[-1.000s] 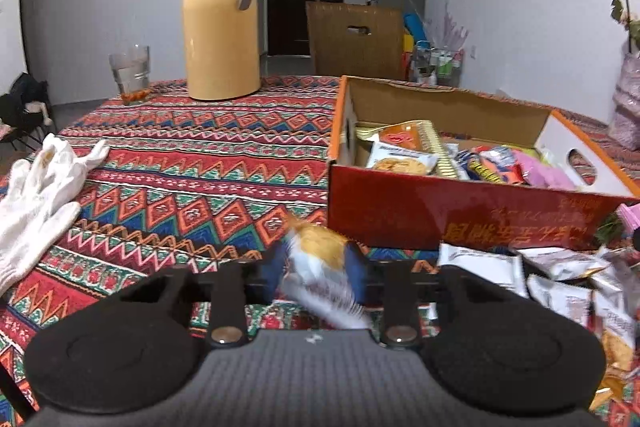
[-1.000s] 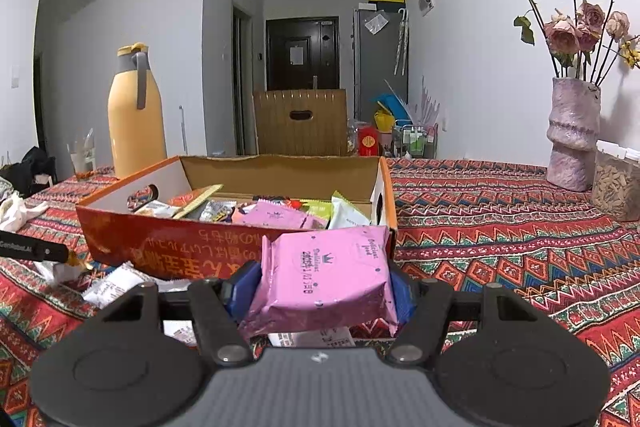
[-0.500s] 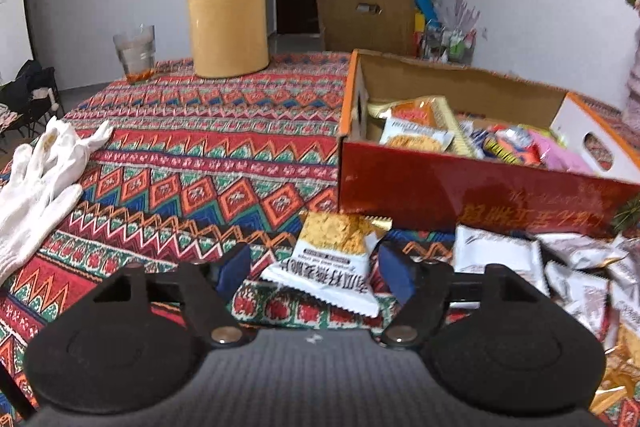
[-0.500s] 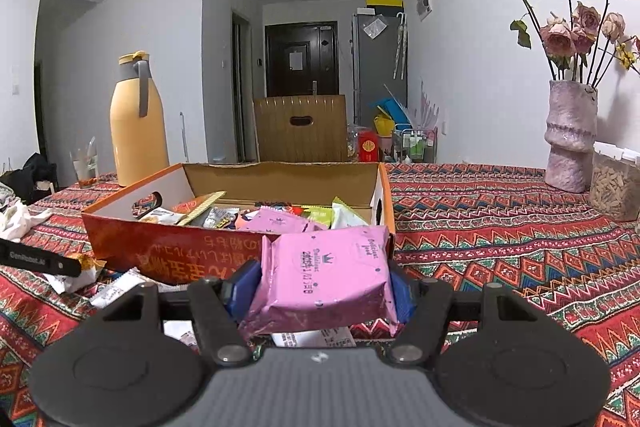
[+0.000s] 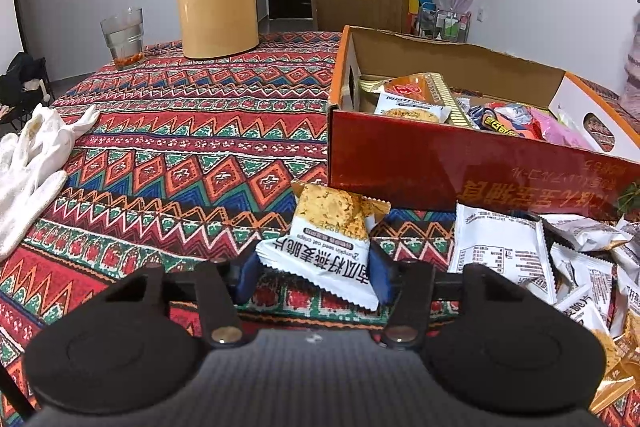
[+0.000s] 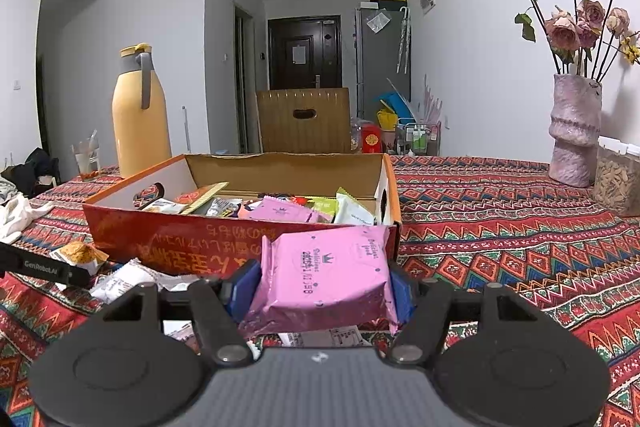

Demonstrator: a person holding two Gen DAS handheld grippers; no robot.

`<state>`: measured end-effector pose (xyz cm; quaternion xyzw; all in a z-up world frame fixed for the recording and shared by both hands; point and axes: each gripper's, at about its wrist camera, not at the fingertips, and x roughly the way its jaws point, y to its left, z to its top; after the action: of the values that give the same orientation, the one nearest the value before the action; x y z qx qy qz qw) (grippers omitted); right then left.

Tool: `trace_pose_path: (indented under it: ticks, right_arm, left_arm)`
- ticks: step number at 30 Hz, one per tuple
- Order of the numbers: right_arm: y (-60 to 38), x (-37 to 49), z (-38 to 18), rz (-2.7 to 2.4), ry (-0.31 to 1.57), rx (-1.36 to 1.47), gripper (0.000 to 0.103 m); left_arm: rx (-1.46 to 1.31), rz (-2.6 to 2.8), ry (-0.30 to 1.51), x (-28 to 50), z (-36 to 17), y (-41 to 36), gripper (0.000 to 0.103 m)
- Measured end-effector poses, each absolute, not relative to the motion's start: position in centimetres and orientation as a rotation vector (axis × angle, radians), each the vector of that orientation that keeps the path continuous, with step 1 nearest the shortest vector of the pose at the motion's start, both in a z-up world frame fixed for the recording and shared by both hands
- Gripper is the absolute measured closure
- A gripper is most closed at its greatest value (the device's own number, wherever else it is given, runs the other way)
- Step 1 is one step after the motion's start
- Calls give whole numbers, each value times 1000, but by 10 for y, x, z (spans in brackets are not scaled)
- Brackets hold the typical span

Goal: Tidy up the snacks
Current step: 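Close the left tool on the white pumpkin-seed cracker packet and lift it, then carry the pink packet into the box with the right tool while the left tool carries the cracker packet there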

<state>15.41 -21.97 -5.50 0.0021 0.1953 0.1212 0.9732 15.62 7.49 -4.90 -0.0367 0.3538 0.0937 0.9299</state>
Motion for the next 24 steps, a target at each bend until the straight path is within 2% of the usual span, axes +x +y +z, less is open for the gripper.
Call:
trace_pose_path:
  ticks: [24]
  right_arm:
    - [-223, 151, -45, 253, 356, 24, 38]
  left_arm:
    - [-84, 148, 554, 128, -10, 66, 49]
